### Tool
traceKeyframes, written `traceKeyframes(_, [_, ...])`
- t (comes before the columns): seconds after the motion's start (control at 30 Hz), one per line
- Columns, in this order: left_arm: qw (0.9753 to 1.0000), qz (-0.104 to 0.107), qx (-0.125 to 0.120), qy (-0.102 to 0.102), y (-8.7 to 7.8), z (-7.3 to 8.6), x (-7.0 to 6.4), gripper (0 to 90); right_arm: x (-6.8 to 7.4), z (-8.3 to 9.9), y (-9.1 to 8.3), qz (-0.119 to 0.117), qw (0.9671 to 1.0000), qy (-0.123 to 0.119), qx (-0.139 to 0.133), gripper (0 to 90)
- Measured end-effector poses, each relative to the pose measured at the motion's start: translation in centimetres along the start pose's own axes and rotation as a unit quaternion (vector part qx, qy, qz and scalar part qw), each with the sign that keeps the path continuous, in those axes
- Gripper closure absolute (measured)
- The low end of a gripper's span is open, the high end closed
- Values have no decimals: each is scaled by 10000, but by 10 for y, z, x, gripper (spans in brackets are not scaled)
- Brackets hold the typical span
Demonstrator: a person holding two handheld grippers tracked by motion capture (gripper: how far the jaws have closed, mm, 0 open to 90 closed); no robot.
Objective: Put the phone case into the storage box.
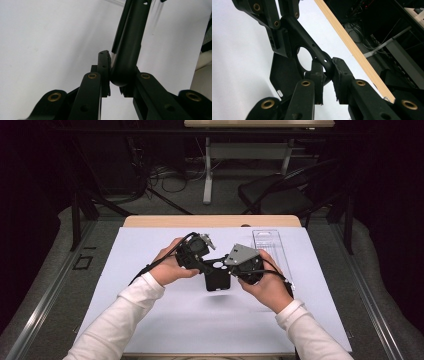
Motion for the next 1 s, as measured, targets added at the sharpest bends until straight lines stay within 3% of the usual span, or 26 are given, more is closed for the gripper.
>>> traceKeyframes(0.5, [9999,62,-111,-28,-1,-1,1,800,0,-2,-3,328,9994,-74,-128,808])
traceKeyframes(1.0, [9987,207,-443,-169,-4,-3,0,653,-5,-2,-6,457,9987,-20,-232,808])
Point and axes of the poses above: each handheld gripper's, and its own axes: y roughly forward along the jaws, z roughly out of its underside, x roughly to its left, the point moved 7 cm from there along y, roughly forward along the jaws, and after that the axes turned 10 degrees about x, right-handed, at the moved point
